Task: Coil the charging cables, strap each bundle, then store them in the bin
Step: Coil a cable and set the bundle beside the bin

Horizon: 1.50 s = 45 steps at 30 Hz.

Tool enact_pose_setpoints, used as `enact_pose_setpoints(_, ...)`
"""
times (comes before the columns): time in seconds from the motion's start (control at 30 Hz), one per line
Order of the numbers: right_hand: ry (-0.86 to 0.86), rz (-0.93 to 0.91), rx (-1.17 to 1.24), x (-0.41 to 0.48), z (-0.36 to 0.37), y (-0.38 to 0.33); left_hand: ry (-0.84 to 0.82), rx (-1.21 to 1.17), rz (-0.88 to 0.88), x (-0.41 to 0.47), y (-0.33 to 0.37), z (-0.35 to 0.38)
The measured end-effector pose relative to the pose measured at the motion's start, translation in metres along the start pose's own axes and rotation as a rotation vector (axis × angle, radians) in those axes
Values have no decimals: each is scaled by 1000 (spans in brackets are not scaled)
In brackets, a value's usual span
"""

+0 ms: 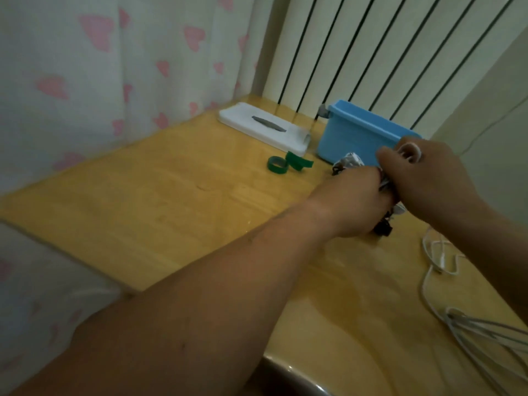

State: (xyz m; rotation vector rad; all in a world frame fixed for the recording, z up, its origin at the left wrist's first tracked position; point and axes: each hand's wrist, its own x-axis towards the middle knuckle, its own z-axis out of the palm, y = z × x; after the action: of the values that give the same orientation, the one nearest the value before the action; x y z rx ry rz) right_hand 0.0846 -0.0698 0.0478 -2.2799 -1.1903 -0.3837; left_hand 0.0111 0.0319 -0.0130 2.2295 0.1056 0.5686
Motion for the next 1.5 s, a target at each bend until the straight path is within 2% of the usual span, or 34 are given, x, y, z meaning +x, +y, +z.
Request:
enact_pose_setpoints(0.07, -187, -34, 35, 7, -13, -2, 22, -49, -5, 3, -3, -3)
enact_pose_setpoints(0.13, -467, 52, 194, 25, -38, -5, 146, -169, -97, 5, -1, -11)
enact_pose_setpoints(0.17, -551, 123, 294, 38, -49, -4, 237, -281, -172, 7, -1, -17)
enact_pose_setpoints(0.23, -543, 198, 434, 68, -54, 2, 453, -584, -333, 10, -8, -33)
enact_pose_setpoints(0.27, -508, 197, 417, 78, -48, 1, 584, -776, -411, 12, -15, -41)
enact_pose_setpoints(0.3, -455, 150, 320, 87, -34, 0, 707, -971, -474, 13, -22, -49)
enact_pose_setpoints(0.37, -425, -26, -33, 96, 4, -11, 876, -1264, -540, 12, -37, -60)
enact_pose_setpoints(0.47, -544, -166, -358, 102, 61, -26, 950, -1344, -586, 10, -48, -67)
enact_pose_setpoints(0.63, -615, -193, -435, 109, 112, -27, 934, -1307, -601, 11, -51, -66)
enact_pose_setpoints(0.7, -547, -187, -368, 107, 106, -21, 894, -1299, -584, 12, -49, -64)
enact_pose_setpoints(0.77, -410, -177, -209, 101, 85, -16, 821, -1264, -554, 12, -46, -61)
enact_pose_setpoints(0.9, -160, -86, 172, 63, 27, -4, 537, -1146, -482, 14, -35, -41)
enact_pose_setpoints(1.07, -70, -21, 545, -5, -5, 22, 124, -1088, -447, 10, -13, -12)
enact_pose_setpoints(1.17, -51, -8, 623, -33, -4, 38, -67, -1092, -428, 6, -5, 0)
enact_pose_setpoints(1.23, -25, 11, 631, -45, -1, 46, -60, -1032, -382, 6, -2, 3)
enact_pose_setpoints(1.3, -7, 72, 655, -53, -1, 52, 54, -884, -328, 7, -2, 2)
enact_pose_setpoints(1.4, -29, 116, 540, -58, -6, 66, 219, -705, -259, 9, -5, -4)
enact_pose_setpoints(1.47, -8, 155, 569, -57, -14, 77, 211, -609, -216, 7, -2, -6)
enact_pose_setpoints(1.5, 9, 193, 657, -56, -17, 80, 185, -563, -208, 5, 2, -4)
